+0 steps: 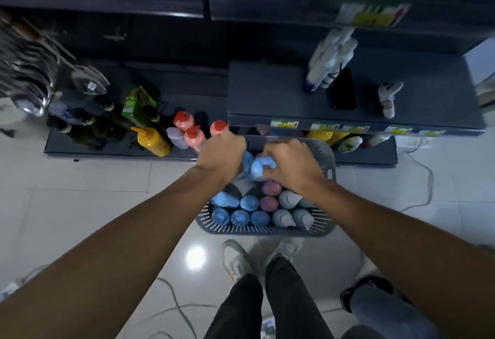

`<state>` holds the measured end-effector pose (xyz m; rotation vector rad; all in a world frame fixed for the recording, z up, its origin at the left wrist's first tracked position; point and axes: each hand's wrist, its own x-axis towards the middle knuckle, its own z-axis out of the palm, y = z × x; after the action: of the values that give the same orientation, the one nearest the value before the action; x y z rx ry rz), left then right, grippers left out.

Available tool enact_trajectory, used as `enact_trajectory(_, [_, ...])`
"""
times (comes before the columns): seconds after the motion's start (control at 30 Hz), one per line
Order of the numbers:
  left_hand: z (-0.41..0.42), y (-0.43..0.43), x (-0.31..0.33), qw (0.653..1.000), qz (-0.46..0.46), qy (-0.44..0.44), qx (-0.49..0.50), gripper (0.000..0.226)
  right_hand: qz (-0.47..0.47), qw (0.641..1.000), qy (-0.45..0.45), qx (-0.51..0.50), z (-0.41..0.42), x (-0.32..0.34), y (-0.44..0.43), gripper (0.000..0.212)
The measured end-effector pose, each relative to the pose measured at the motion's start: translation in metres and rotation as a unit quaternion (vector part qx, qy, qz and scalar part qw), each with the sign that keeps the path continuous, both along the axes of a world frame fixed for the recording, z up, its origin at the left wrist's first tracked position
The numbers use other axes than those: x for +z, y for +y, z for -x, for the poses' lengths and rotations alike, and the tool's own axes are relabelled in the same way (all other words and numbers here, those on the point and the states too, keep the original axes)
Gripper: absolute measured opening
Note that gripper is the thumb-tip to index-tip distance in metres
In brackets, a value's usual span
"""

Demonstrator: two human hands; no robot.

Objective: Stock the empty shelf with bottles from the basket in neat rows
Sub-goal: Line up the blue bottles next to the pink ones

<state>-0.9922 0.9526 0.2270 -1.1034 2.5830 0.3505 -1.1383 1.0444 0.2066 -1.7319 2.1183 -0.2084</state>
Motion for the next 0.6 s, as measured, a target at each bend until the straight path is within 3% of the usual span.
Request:
enact_trajectory(0.23, [0.018,-0.007,0.096,0.999,0.033,0.035,-0.007,0.032,0.075,0.997,0.007,-0.022,0.024,0.096,0.005,0.02])
enact_trajectory(0.6, [0.061,-0.004,0.223,0.99,0.068,0.105,-0.069,0.036,0.155,0.986,0.057,0.0,0.074,0.224,0.029,0.016])
